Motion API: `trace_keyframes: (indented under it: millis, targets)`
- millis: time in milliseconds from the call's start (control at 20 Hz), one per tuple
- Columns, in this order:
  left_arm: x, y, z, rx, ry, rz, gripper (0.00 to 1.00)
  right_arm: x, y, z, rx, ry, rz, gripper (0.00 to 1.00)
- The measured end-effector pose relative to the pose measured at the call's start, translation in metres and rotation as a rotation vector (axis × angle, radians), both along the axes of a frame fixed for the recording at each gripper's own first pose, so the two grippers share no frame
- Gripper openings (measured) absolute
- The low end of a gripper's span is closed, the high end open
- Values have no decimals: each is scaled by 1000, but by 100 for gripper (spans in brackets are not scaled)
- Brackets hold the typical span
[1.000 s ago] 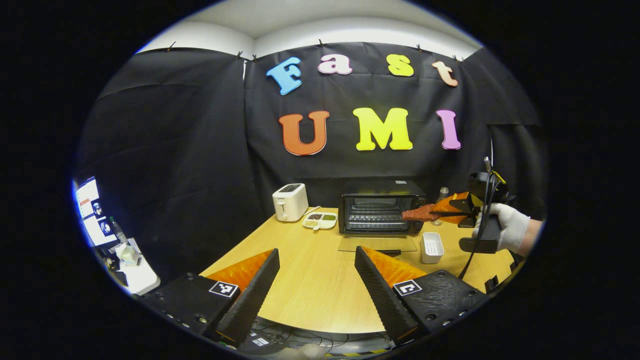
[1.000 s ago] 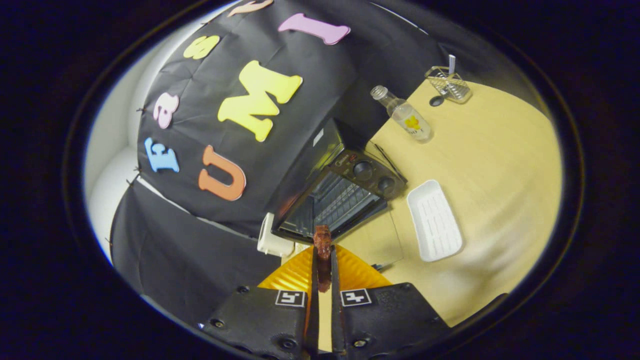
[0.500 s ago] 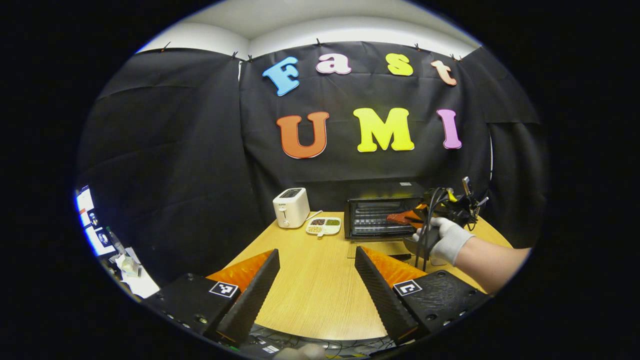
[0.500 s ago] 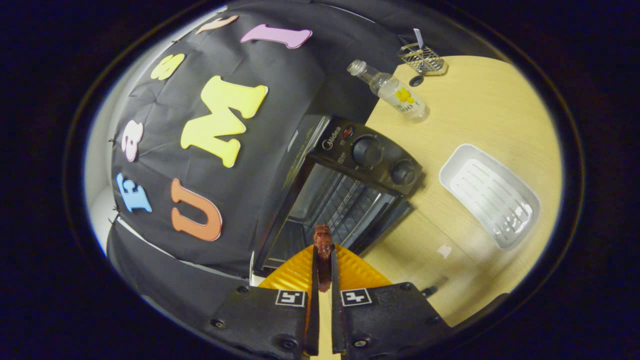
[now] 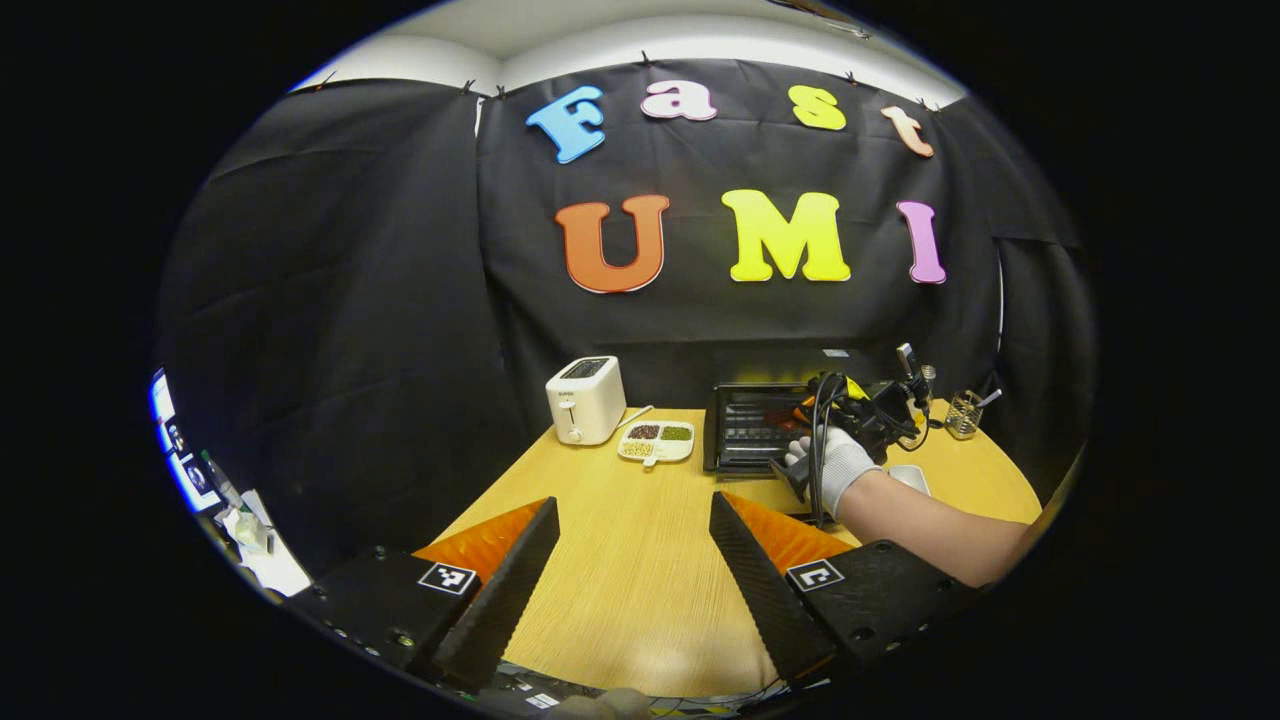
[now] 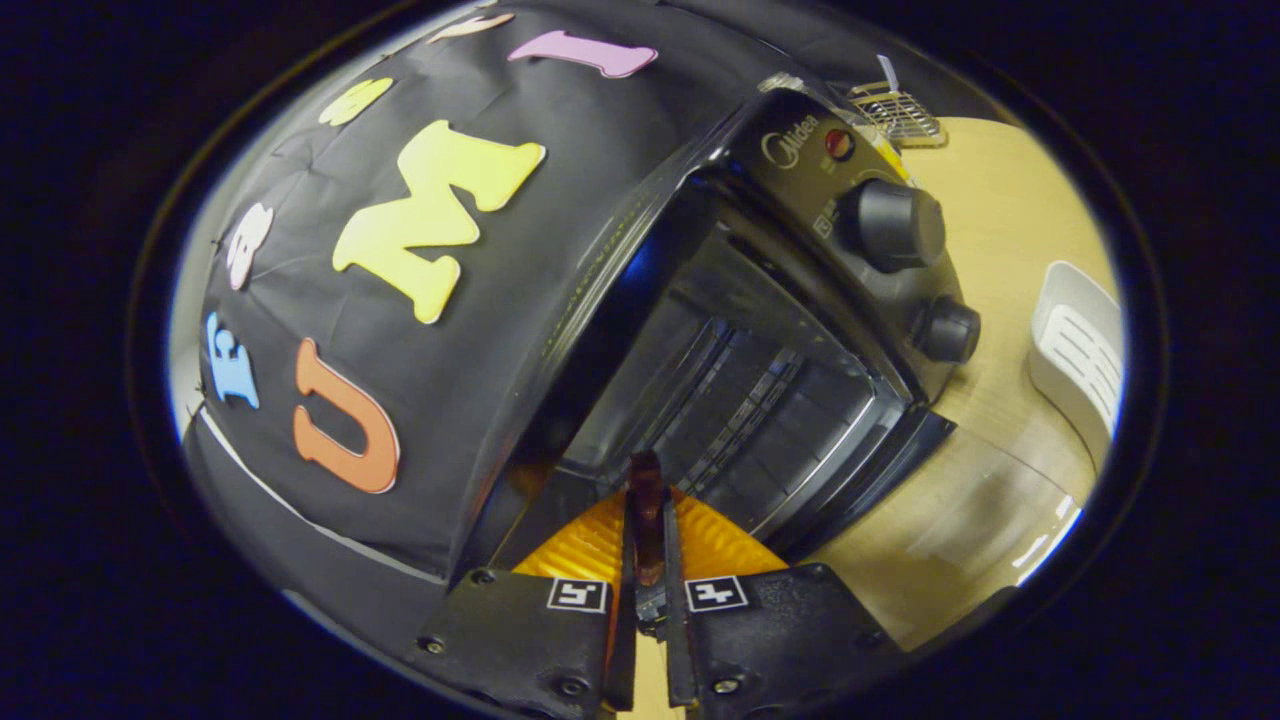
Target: Open the electric oven with the left hand, put the food in, and close the electric oven.
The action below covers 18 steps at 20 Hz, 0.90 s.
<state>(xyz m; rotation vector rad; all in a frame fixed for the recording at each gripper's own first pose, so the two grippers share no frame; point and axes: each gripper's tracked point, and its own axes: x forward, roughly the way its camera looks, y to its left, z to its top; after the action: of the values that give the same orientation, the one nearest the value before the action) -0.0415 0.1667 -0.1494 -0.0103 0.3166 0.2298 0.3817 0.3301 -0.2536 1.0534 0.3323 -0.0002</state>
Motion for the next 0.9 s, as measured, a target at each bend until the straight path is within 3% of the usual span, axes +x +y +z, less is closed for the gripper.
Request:
trace_keyframes:
  millis: [100, 250, 300, 350, 400, 450, 550, 650, 900]
  targets:
    - [3, 3, -7, -5, 15, 6, 97, 0, -1, 1, -62, -18, -6, 17]
    - [6, 6, -10, -17, 12, 7, 97, 1, -4, -3, -137, -11, 9, 37]
    - [8, 6, -9, -21, 9, 3, 97, -3, -8, -4, -164, -12, 8, 46]
    - [10, 4, -8, -22, 8, -3, 96, -8, -11, -1, -200, -22, 8, 65]
    - [10, 5, -6, -17, 3, -5, 97, -10, -11, -1, -231, -34, 13, 69]
    - [10, 5, -5, -17, -2, -9, 96, -16, -15, 2, -261, -37, 26, 81]
    - [5, 5, 0, -18, -23, -10, 97, -29, -17, 4, -284, -34, 52, 89]
    - [-2, 6, 5, -6, -38, -4, 97, -48, -18, 12, -319, -36, 85, 90]
    - [-35, 5, 21, 16, -89, 18, 97, -125, -20, 67, -548, -167, 218, 92]
